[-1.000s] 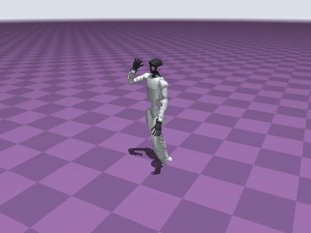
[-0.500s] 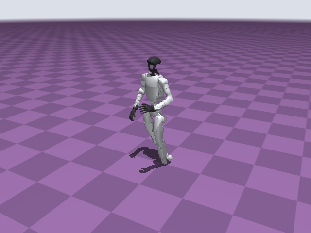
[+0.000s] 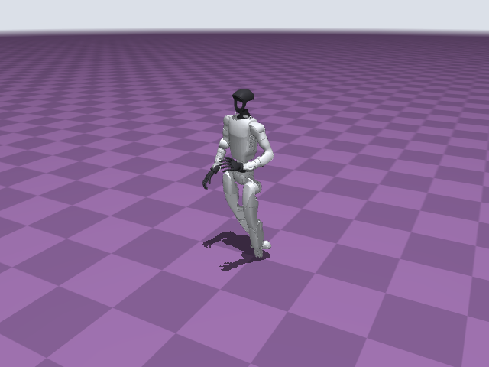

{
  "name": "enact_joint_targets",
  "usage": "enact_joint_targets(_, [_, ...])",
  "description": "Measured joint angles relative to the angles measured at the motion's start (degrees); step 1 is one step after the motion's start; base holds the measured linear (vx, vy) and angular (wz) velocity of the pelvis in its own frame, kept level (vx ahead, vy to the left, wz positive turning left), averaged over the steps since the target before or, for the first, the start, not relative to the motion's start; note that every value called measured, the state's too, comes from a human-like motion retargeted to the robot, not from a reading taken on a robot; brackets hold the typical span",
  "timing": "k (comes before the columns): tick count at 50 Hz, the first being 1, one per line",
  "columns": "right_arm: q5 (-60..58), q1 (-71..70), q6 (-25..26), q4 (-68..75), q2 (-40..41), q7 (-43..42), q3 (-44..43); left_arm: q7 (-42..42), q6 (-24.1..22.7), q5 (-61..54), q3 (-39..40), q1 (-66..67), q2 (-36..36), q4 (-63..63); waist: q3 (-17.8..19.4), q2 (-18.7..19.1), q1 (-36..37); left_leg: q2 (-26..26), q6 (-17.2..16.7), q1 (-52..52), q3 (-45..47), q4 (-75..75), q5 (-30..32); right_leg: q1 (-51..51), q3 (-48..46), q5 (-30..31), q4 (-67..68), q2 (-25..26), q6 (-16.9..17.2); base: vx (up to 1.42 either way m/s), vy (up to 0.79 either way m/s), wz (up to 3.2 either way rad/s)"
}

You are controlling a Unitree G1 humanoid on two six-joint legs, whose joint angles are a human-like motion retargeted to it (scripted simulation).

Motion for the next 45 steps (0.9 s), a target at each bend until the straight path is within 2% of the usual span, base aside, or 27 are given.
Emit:
enact_joint_targets(23, [3.9,-0.6,-1.3,0.1,0.8,-0.3,0.8,0.2,-1.7,-4.1,0.4,3.9,-0.1,-2.1,0.0,1.2,-3.2,0.6,-2.0,2.0,1.1,-4.9,2.1,-1.4,1.2,2.3,3.8,-0.6,-0.8,0.0,0.0,0.0])
enact_joint_targets(45, [1.9,-0.2,-2.1,-1.5,-0.3,1.3,2.6,-1.9,-2.1,-7.2,0.4,4.7,-1.5,-1.7,-0.1,2.3,-4.2,0.7,-3.0,2.5,0.6,-7.2,3.8,-1.5,1.0,4.4,4.0,-0.6,-1.1,0.0,0.0,0.0])
